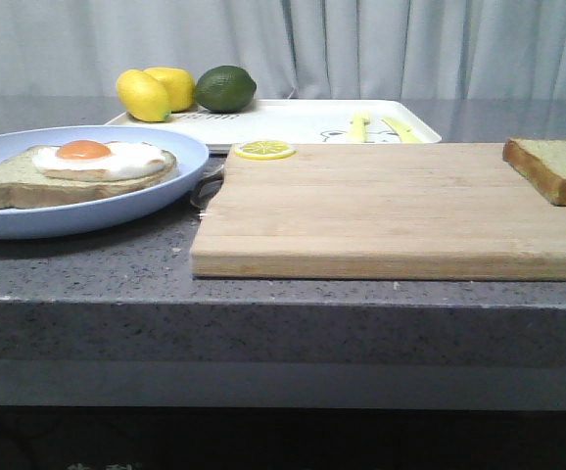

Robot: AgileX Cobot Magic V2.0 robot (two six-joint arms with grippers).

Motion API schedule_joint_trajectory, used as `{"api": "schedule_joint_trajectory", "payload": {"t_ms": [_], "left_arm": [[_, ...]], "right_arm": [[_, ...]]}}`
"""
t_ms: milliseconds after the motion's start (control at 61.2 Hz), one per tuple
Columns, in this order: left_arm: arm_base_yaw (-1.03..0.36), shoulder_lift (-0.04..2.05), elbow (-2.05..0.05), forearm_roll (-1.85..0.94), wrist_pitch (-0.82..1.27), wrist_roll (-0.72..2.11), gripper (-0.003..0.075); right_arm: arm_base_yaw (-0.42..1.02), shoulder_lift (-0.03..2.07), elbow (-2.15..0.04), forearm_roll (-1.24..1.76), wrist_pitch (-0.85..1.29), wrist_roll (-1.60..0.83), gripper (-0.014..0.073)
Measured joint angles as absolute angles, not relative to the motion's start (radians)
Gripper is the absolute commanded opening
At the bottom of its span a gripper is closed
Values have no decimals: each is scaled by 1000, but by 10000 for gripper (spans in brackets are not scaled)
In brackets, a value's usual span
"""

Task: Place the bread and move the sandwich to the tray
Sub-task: 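Lower the right gripper toward the bread slice on the cutting board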

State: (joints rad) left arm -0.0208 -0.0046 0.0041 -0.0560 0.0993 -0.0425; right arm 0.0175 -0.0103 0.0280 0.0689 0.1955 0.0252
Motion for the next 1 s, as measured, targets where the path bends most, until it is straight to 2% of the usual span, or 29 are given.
{"api": "schedule_joint_trajectory", "payload": {"t_ms": [327, 621, 768, 899, 997], "left_arm": [[-21, -5, 4, -56, 88, -43, -20], [-21, -5, 4, -56, -13, -43, -20], [-21, -5, -25, -56, -30, -43, -20], [-21, 21, -179, -56, 56, -43, -20], [-21, 132, -318, -56, 153, -43, -20]], "right_arm": [[18, -10, 28, 69, 156, 25, -62], [18, -10, 20, 72, 72, 25, -62], [18, -10, -91, 82, 173, 25, -62], [18, 53, -279, 84, 313, 25, -62], [18, 181, -399, 84, 394, 25, -62]]}}
